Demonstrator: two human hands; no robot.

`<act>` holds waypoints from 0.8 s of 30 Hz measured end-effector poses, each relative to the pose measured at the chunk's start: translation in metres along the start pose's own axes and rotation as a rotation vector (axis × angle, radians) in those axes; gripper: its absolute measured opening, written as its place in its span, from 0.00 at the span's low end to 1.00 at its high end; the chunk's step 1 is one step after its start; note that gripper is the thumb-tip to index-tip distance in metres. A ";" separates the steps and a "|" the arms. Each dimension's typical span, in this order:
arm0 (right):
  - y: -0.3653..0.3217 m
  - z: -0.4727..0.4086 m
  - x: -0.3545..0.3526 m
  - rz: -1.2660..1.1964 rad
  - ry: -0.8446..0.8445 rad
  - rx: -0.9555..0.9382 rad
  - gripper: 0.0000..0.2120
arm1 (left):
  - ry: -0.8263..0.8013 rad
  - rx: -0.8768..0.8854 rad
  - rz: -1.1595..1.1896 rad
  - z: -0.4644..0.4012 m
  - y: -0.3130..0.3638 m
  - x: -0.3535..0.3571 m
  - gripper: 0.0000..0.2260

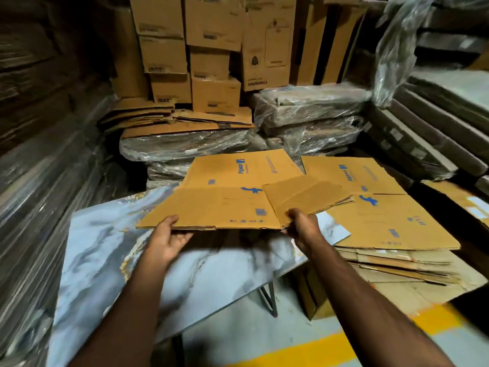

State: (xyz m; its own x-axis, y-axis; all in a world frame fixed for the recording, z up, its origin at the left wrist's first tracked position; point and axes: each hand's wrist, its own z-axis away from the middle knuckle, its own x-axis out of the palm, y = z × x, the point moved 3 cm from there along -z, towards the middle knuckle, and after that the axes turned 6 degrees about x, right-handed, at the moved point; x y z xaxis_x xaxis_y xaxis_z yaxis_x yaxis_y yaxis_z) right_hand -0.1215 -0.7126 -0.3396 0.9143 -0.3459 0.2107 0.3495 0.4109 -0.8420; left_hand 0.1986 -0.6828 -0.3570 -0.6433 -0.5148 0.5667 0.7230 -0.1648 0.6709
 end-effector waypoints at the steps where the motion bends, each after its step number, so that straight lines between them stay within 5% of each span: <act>1: -0.006 -0.008 -0.015 0.066 -0.013 -0.031 0.06 | 0.006 0.021 -0.003 0.000 -0.007 0.003 0.06; 8: -0.066 -0.074 -0.115 0.529 -0.102 -0.300 0.14 | 0.029 0.254 -0.067 0.027 -0.103 0.108 0.15; 14: -0.128 -0.101 -0.184 0.549 -0.068 -0.415 0.12 | -0.058 0.345 -0.067 0.041 -0.143 0.203 0.15; 24: -0.214 -0.154 -0.279 0.492 0.058 -0.497 0.18 | -0.188 0.225 -0.060 -0.004 -0.206 0.345 0.08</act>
State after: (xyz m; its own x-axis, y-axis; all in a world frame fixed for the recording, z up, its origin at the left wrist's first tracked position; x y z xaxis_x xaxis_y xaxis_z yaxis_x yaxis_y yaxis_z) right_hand -0.4831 -0.8343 -0.2944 0.9252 -0.2687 -0.2680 -0.2496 0.1011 -0.9630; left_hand -0.1712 -0.8292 -0.3014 -0.7336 -0.3417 0.5874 0.6217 0.0114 0.7831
